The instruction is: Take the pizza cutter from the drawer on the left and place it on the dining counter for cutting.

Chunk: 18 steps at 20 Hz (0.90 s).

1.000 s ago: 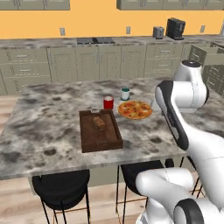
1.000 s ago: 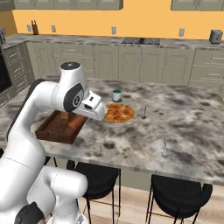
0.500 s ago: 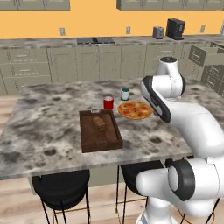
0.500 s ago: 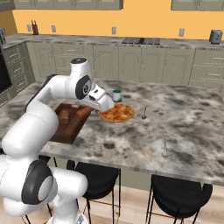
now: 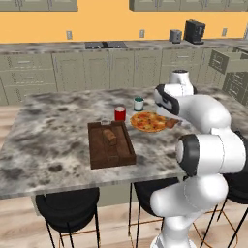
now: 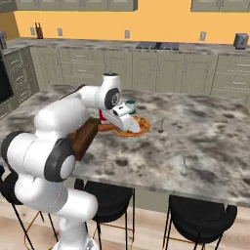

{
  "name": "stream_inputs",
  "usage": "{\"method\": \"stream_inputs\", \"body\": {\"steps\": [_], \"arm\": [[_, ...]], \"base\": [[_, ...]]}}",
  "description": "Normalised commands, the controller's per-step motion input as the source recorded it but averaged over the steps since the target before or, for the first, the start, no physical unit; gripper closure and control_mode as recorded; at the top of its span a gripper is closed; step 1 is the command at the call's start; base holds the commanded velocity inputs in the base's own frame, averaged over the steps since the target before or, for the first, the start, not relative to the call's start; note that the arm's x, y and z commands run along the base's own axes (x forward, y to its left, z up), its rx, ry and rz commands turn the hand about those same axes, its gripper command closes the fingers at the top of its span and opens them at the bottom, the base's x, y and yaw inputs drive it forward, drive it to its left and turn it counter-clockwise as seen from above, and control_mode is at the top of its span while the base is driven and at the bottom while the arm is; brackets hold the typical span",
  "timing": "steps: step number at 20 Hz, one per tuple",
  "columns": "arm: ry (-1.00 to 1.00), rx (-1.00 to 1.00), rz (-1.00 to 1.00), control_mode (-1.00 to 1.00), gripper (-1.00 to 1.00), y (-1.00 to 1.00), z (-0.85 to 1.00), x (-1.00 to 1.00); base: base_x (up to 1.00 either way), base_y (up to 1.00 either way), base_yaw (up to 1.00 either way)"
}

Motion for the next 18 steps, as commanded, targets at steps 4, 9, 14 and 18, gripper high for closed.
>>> {"method": "stream_inputs", "body": {"steps": [4, 9, 14, 18], "arm": [[0.13, 0.0, -0.03, -1.0, 1.0, -0.25, -0.25, 0.62], [-0.01, 0.0, 0.0, -1.0, 1.0, -0.05, -0.59, 0.51], [-0.06, 0.0, 0.0, -1.0, 1.0, -0.17, -0.77, 0.24], [-0.09, 0.0, 0.0, -1.0, 1.0, -0.17, -0.65, 0.23]], "base": [[0.0, 0.0, 0.0], [0.0, 0.0, 0.0], [0.0, 0.0, 0.0], [0.0, 0.0, 0.0]]}}
